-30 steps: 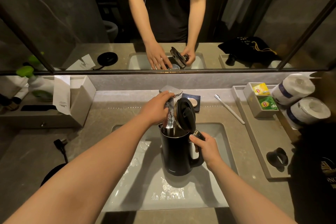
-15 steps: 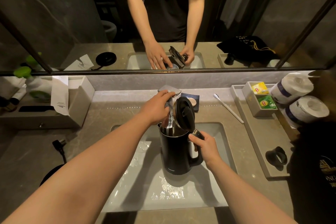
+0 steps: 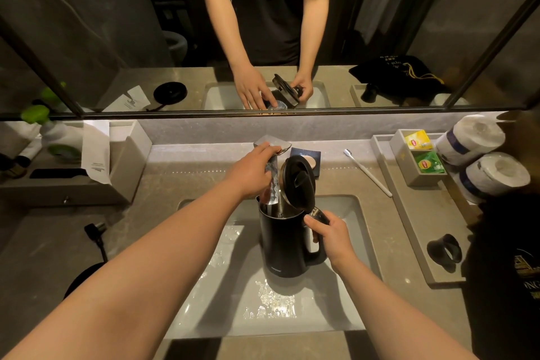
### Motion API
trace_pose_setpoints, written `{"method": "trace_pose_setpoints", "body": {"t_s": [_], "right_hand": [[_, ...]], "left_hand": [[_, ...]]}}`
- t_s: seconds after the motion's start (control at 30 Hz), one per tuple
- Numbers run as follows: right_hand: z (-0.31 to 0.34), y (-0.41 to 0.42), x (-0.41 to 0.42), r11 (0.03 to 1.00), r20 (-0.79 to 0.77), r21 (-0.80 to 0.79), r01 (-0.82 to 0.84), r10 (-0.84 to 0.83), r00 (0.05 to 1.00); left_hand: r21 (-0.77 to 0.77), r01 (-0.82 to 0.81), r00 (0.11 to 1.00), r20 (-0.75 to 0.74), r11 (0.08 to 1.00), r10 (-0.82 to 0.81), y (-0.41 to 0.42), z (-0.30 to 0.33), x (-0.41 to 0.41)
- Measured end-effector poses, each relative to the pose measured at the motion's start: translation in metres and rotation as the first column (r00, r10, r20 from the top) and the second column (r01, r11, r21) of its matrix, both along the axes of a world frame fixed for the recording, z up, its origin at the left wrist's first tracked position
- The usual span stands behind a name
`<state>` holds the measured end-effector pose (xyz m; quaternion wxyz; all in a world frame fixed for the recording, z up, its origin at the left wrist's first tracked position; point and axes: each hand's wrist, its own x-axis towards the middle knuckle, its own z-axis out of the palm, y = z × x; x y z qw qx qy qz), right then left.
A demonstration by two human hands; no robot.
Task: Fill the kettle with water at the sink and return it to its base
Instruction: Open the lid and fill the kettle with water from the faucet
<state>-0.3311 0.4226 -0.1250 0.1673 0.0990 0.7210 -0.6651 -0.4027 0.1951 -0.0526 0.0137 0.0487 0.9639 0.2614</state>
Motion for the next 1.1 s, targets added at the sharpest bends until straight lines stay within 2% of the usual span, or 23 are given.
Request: {"method": "trace_pose_setpoints", "body": {"t_s": [0.83, 1.1], "right_hand": [[-0.0047, -0.0018, -0.0015, 0.999, 0.014, 0.05, -0.002, 0.002, 1.0], [-0.0038, -0.0012, -0.0007, 1.0, 0.006, 0.018, 0.005, -0.005, 1.0]], "left_hand": [[-0.013, -0.013, 1.0, -0.009, 1.0, 0.013, 0.0007, -0.0024, 0.0043], [-0.01, -0.005, 1.0, -0.011, 1.0, 0.005, 0.0001, -0.0023, 0.0049]]}}
